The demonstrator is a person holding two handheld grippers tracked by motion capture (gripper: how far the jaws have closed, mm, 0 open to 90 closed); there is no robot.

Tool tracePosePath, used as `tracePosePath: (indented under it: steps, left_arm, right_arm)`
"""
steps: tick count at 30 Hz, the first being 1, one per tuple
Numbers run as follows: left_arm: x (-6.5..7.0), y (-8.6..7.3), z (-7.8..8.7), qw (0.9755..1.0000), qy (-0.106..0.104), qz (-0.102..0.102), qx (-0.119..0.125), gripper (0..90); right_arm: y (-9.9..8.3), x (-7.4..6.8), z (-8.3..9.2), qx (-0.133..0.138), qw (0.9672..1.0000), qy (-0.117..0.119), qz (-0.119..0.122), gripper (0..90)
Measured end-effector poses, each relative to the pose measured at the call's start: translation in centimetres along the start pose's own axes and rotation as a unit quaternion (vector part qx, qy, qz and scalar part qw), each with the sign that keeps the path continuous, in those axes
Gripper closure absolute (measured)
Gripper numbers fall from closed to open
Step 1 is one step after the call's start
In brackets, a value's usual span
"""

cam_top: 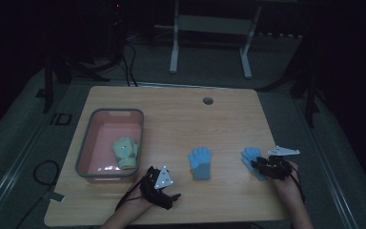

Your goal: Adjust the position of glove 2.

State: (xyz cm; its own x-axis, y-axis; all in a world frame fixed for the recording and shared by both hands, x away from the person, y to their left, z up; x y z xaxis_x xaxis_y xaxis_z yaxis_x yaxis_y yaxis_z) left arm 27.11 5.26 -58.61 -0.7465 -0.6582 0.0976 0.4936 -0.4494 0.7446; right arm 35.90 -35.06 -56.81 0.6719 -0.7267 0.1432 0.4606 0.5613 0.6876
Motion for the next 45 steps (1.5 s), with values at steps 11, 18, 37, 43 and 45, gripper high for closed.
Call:
tracePosePath:
  steps: [11,18,37,43,45]
  left_arm:
    - [0.0,0.0,0.0,1.0,0.0,0.0,0.002,7.5]
    - [0.0,0.1,0.1,1.0,0.002,-0.001,0.003,7.5]
    - [0.1,0.2,0.4,0.9999,-0.002,-0.004,0.01,7.5]
    - [0.2,0.2,0.4,0.9999,-0.002,-0.005,0.01,7.5]
    - [0.2,0.2,0.3,0.9999,-0.002,-0.007,0.011,7.5]
  right_arm:
    - [-0.1,-0.3,-0.1,0.003,0.999,-0.043,-0.007,85.9]
    - [2.7,-1.9,1.8,0.02,0.9949,-0.088,-0.045,86.6]
    - [7.5,-9.3,-0.4,0.011,0.9902,-0.12,-0.071,86.5]
    - [6.9,-9.3,-1.9,-0.005,0.9901,-0.12,-0.073,85.7]
    - [6.4,-9.1,-2.5,-0.011,0.9893,-0.122,-0.079,83.9]
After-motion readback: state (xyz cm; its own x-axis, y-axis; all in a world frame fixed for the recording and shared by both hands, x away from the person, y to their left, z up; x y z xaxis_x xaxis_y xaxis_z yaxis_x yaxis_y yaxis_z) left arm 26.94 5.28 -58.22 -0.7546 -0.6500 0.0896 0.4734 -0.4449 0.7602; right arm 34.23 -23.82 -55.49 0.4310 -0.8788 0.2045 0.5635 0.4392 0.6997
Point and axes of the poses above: each handheld gripper's, and its own axes: z roughly backward along the jaws, y roughly out of its top, x roughly to its right, the point moved 3 cm from there along -z, roughly forward along the jaws, and after that the axes turned 14 degrees about z, right-handed, at the moved point
